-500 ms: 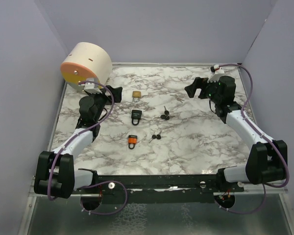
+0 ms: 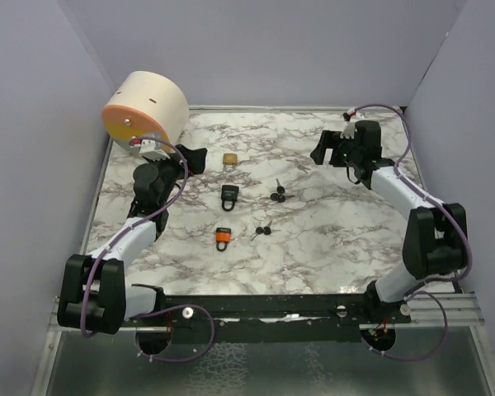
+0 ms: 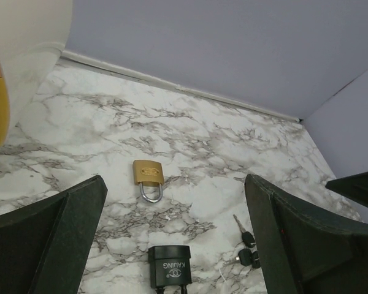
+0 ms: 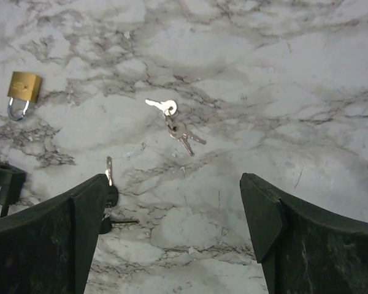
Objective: Unlock with the key
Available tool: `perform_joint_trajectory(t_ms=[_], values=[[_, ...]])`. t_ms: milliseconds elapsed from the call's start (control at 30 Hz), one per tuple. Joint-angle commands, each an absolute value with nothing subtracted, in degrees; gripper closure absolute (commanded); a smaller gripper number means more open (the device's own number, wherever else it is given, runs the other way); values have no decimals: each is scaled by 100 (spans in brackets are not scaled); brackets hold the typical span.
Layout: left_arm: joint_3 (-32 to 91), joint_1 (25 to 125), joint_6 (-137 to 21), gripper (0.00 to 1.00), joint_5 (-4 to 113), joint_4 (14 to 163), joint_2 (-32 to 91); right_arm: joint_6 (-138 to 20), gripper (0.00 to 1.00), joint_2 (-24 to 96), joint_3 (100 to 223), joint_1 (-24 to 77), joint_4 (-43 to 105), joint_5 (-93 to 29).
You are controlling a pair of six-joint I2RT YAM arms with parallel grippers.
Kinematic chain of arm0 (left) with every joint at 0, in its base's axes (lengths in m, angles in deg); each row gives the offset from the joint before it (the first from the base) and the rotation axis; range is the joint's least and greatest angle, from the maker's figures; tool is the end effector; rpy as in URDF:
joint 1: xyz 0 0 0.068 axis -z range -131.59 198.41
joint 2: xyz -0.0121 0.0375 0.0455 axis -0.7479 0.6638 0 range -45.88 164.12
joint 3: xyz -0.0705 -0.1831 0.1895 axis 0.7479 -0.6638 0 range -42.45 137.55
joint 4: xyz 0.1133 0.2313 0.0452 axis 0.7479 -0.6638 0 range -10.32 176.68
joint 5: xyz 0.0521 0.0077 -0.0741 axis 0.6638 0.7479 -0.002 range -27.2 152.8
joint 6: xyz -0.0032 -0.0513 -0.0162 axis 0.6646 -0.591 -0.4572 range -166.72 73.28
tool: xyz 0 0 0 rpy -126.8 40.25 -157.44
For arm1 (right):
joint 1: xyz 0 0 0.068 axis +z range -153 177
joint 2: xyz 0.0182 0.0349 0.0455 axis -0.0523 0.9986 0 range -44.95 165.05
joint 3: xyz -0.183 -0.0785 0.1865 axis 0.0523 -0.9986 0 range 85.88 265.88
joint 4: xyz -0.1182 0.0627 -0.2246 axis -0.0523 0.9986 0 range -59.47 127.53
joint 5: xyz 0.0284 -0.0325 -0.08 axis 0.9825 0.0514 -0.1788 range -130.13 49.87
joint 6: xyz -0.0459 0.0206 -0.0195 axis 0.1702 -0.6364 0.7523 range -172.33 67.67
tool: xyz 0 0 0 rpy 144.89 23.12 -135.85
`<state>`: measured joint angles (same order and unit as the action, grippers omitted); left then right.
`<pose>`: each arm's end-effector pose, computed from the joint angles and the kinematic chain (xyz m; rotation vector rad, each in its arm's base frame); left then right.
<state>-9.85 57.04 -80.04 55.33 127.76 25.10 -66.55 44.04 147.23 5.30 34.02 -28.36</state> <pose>0.2688 -0.0454 0.2631 -0.2293 1.5465 -0.6803 0.3486 0.0581 0.2607 -0.0136 2.1341 0.4500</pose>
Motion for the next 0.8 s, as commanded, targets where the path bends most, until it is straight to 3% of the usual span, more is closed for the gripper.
perform_joint_trajectory(t_ms=[0, 167, 467, 767], values=[[-1030, 5724, -8151, 1, 5000, 12857, 2614, -6630, 16, 5066, 15051, 561, 3899, -2537], [-939, 5897, -8178, 3, 4851, 12856, 2841, -6497, 34, 5787, 15652, 792, 4068, -2531], [-861, 6292, -8154, 4, 4846, 12857, 3158, -6208, 46, 7002, 16919, 1184, 4680, -3246], [-810, 6356, -8133, 4, 4831, 12786, 3264, -6096, 57, 7455, 17131, 1348, 4741, -3646]])
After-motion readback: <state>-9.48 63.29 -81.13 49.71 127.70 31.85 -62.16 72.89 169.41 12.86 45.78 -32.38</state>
